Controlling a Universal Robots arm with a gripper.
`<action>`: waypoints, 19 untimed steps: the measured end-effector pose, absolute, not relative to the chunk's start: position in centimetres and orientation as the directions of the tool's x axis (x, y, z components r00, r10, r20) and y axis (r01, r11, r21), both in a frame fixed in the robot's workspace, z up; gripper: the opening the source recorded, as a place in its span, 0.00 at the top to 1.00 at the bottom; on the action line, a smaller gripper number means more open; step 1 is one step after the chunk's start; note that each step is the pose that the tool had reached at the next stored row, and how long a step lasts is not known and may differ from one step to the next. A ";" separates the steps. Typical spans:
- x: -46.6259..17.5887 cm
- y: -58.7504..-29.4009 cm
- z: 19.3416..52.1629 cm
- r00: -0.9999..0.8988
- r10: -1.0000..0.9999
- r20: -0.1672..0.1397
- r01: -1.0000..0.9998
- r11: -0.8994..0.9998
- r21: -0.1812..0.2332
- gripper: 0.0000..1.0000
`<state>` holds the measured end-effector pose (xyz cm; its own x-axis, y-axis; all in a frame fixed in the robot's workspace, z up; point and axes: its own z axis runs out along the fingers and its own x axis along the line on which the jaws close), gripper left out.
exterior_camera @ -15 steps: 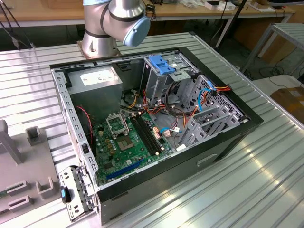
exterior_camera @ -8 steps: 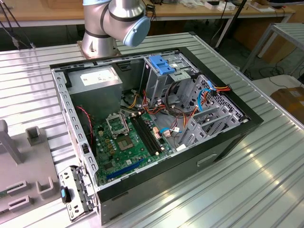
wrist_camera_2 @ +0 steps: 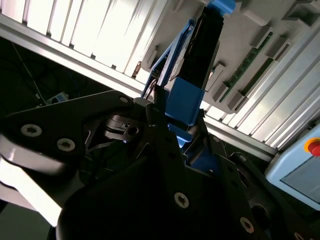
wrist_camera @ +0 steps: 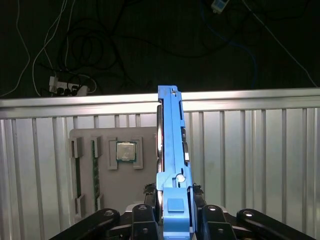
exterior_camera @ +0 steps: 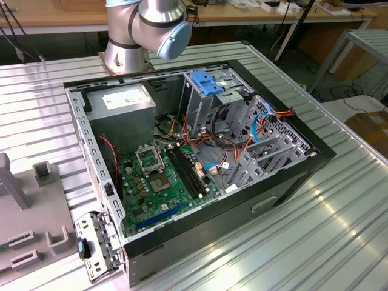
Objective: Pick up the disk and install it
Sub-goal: 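Pick up the disk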
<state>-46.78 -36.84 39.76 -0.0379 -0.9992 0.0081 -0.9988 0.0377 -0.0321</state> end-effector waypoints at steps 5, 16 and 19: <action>-46.7 -36.8 40.8 -0.038 -0.999 0.008 -0.999 0.038 -0.032 0.63; -46.7 -36.8 45.1 -0.038 -0.999 0.008 -0.999 0.038 -0.032 0.63; -46.6 -36.8 46.4 -0.038 -0.999 0.008 -0.999 0.038 -0.032 0.63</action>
